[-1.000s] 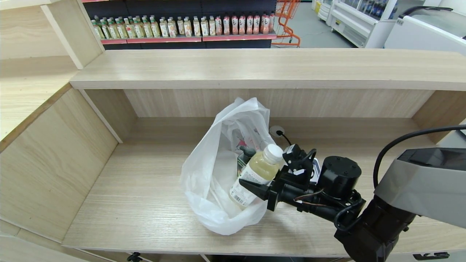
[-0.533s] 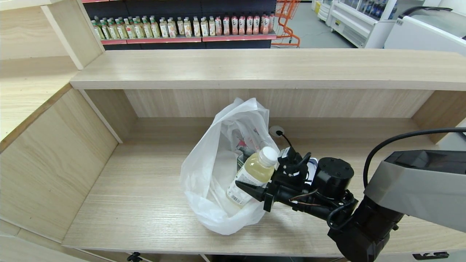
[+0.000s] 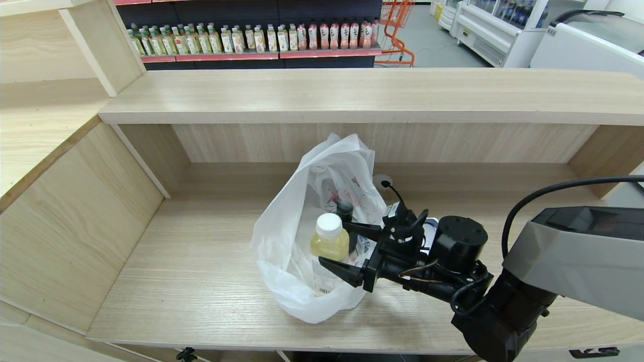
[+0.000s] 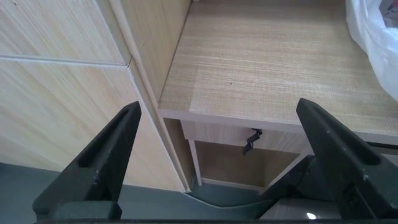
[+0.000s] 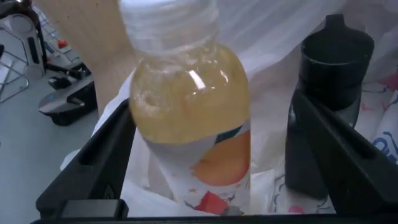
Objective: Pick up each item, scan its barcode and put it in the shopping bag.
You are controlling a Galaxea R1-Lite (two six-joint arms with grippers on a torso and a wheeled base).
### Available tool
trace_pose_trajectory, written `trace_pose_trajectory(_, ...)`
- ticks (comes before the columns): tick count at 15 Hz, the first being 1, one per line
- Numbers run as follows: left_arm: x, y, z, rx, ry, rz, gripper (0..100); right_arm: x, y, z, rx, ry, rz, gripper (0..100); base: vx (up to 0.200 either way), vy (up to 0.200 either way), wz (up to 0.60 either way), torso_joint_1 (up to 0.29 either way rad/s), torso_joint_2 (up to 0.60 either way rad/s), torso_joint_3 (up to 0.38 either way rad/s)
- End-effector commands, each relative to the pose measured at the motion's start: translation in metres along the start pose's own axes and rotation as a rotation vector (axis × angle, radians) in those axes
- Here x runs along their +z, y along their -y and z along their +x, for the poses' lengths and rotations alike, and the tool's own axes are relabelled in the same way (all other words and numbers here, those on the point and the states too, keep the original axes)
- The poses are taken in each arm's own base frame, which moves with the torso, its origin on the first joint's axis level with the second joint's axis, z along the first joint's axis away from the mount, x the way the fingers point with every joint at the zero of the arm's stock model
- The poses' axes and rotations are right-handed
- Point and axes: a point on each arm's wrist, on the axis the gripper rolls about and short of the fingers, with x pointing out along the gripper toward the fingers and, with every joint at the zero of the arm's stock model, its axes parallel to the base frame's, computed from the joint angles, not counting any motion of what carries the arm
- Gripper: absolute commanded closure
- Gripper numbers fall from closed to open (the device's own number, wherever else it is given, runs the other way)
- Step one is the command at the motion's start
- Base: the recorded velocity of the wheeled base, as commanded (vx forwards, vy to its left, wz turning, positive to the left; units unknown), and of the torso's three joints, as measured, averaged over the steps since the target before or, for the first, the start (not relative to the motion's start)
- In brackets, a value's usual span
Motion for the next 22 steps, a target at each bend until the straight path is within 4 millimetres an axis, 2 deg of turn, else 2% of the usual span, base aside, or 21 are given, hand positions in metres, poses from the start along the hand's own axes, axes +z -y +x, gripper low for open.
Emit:
trace_pose_trajectory(1,0.0,0.0,0.0,0.001,0.0,0.0,0,0.017,-0.005,-0.001,0.015,0.044,0.024,0,0.0,0.0,0.0,0.0,0.0,0.0)
trace_pose_trajectory(3,0.0,0.0,0.0,0.0,0.0,0.0,0,0.043,-0.01,-0.009,0.023,0.102,0.097,0,0.0,0.0,0.0,0.0,0.0,0.0)
trace_pose_trajectory(5,0.0,0.0,0.0,0.0,0.0,0.0,0,0.086,-0.018,-0.031,0.028,0.2,0.122,0,0.0,0.0,0.0,0.0,0.0,0.0)
trace_pose_trajectory(6,0.0,0.0,0.0,0.0,0.0,0.0,0,0.109,-0.025,-0.056,0.014,0.223,0.131,0,0.0,0.0,0.0,0.0,0.0,0.0)
trace_pose_trajectory(7,0.0,0.0,0.0,0.0,0.0,0.0,0,0.118,-0.029,-0.069,0.001,0.218,0.132,0,0.0,0.0,0.0,0.0,0.0,0.0)
trace_pose_trajectory(8,0.0,0.0,0.0,0.001,0.0,-0.002,0,0.138,-0.049,-0.108,-0.006,0.184,0.145,0,0.0,0.0,0.0,0.0,0.0,0.0)
trace_pose_trajectory(9,0.0,0.0,0.0,0.001,0.0,0.0,0,0.148,-0.057,-0.126,-0.005,0.178,0.141,0,0.0,0.0,0.0,0.0,0.0,0.0)
trace_pose_trajectory(11,0.0,0.0,0.0,0.001,0.0,0.0,0,0.158,-0.058,-0.151,-0.067,0.201,0.092,0,0.0,0.0,0.0,0.0,0.0,0.0)
trace_pose_trajectory(14,0.0,0.0,0.0,0.001,0.0,0.0,0,0.145,-0.067,-0.203,-0.247,0.119,0.095,0,0.0,0.0,0.0,0.0,0.0,0.0)
trace_pose_trajectory(15,0.0,0.0,0.0,0.0,0.0,0.0,0,0.132,-0.071,-0.23,-0.402,0.017,0.09,0,0.0,0.0,0.0,0.0,0.0,0.0)
trace_pose_trajectory(16,0.0,0.0,0.0,0.001,0.0,0.0,0,0.122,-0.078,-0.245,-0.523,-0.056,0.089,0,0.0,0.0,0.0,0.0,0.0,0.0)
trace_pose_trajectory(17,0.0,0.0,0.0,0.0,0.0,0.0,0,0.108,-0.106,-0.273,-0.809,-0.161,0.105,0,0.0,0.0,0.0,0.0,0.0,0.0)
trace_pose_trajectory(18,0.0,0.0,0.0,0.0,0.0,0.0,0,0.097,-0.127,-0.29,-0.964,-0.211,0.121,0,0.0,0.0,0.0,0.0,0.0,0.0)
trace_pose_trajectory(20,0.0,0.0,0.0,0.0,0.0,0.0,0,0.074,-0.158,-0.311,-1.053,-0.179,0.09,0,0.0,0.0,0.0,0.0,0.0,0.0)
trace_pose_trajectory(22,0.0,0.0,0.0,0.0,0.0,0.0,0,0.044,-0.175,-0.323,-1.123,-0.093,0.032,0,0.0,0.0,0.0,0.0,0.0,0.0)
